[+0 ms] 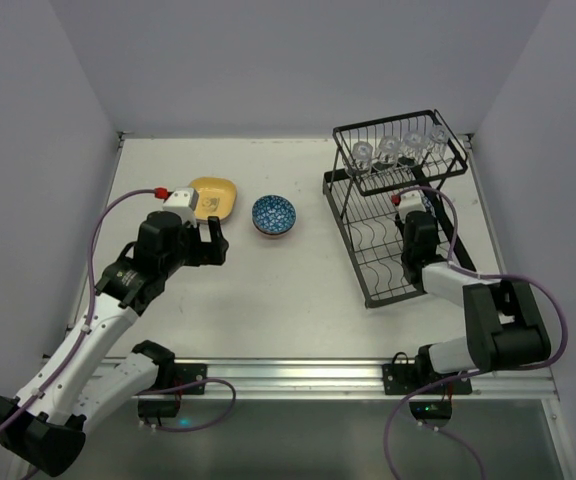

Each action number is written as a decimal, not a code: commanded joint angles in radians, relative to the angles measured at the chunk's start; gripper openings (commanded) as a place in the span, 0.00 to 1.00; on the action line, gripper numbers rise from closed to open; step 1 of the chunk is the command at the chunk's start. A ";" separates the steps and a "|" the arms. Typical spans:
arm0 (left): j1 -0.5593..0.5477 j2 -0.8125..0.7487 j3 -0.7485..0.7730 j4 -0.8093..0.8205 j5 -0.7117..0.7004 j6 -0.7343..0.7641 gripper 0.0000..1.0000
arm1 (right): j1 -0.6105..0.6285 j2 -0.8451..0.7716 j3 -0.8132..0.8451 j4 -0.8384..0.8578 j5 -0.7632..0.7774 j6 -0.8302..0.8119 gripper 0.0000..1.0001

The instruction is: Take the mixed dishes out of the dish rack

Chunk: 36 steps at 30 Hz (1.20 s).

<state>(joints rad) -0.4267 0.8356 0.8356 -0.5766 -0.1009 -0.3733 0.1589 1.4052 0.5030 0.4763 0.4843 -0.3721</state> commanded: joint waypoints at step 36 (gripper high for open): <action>0.000 -0.026 -0.010 0.044 0.018 0.030 1.00 | -0.022 -0.090 -0.076 0.197 0.034 -0.013 0.00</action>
<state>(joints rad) -0.4267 0.8261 0.8352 -0.5694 -0.1001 -0.3729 0.1497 1.3525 0.4435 0.6186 0.4934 -0.3828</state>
